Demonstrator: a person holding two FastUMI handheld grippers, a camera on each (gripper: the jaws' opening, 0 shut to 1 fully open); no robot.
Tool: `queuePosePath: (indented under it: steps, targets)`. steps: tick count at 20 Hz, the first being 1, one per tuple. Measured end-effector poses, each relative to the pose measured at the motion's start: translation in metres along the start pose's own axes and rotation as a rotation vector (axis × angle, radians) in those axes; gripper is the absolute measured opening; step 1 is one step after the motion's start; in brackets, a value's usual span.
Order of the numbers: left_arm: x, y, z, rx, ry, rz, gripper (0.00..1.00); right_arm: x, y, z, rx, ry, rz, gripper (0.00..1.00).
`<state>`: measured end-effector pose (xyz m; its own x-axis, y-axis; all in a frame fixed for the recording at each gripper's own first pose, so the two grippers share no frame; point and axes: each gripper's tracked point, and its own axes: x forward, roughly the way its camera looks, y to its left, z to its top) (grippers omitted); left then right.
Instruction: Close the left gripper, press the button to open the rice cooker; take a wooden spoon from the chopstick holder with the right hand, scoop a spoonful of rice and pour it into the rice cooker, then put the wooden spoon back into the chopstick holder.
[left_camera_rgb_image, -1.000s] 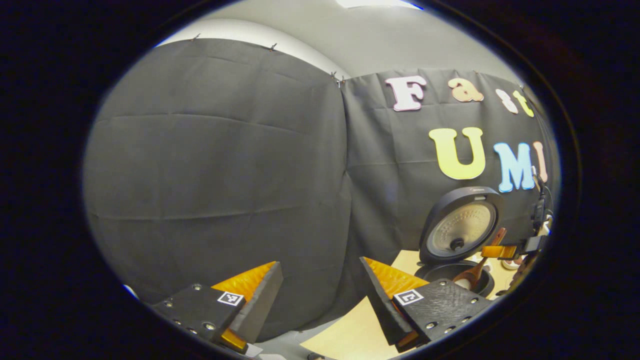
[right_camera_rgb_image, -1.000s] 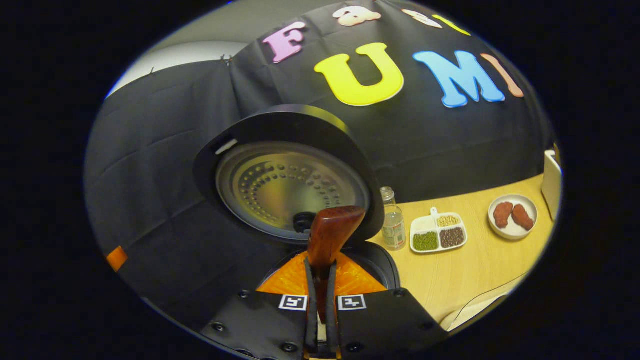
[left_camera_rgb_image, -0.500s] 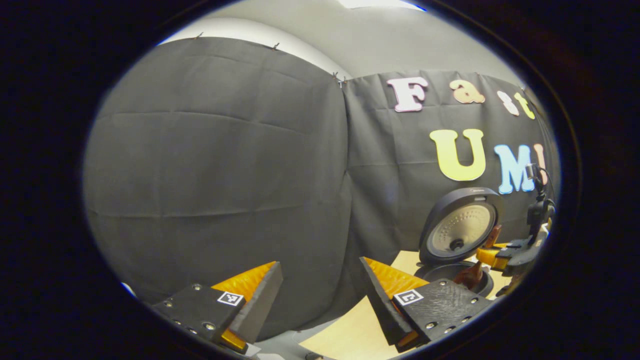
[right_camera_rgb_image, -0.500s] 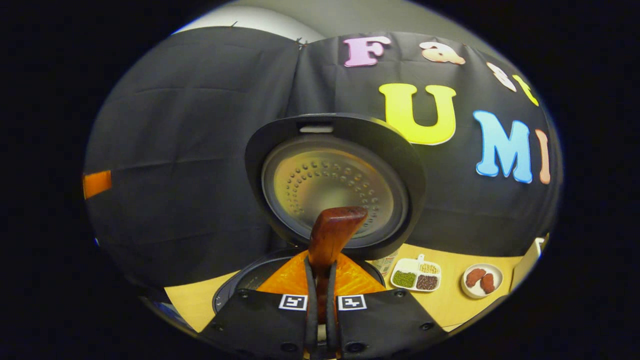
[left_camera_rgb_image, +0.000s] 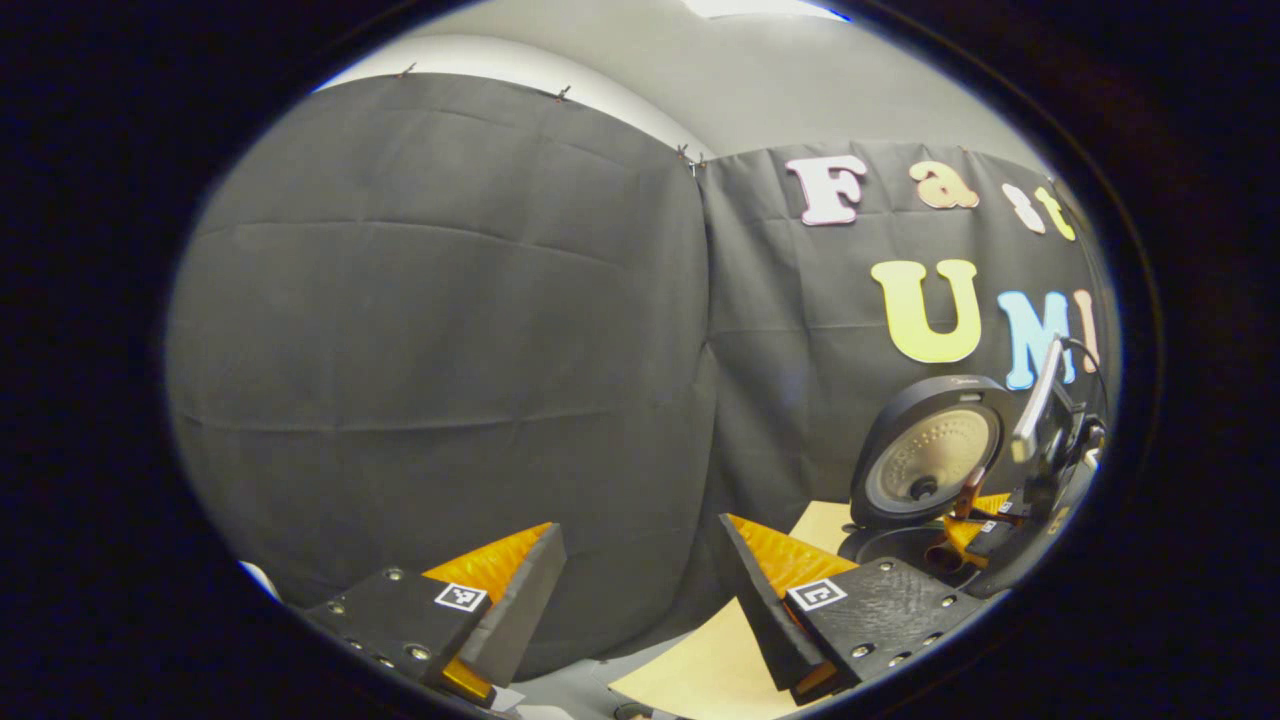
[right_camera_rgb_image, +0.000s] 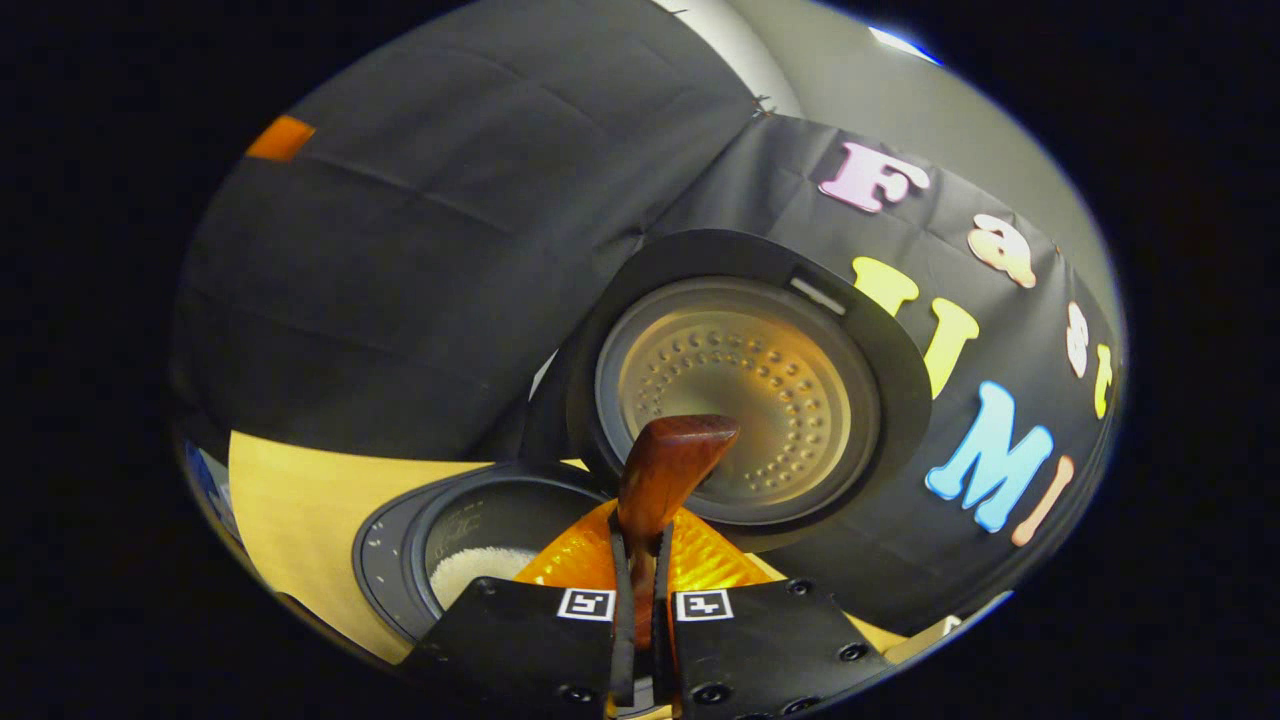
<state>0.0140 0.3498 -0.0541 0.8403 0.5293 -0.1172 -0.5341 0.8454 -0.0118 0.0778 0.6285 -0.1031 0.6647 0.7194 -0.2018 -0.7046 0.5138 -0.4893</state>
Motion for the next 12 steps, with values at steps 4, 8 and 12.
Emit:
queuePosePath:
  steps: [4,8,12]
  targets:
    - [-0.002,0.005,-0.002,-0.007,-0.001,0.006,0.92,-0.002,-0.005,0.001,-0.036,-0.002,0.007,0.08]
    - [-0.002,0.001,0.001,-0.008,-0.008,-0.002,0.92,-0.003,-0.008,0.0,0.168,0.009,0.032,0.08]
    - [-0.003,-0.004,0.004,-0.006,-0.013,-0.017,0.92,-0.005,-0.011,-0.001,0.487,0.032,0.078,0.08]
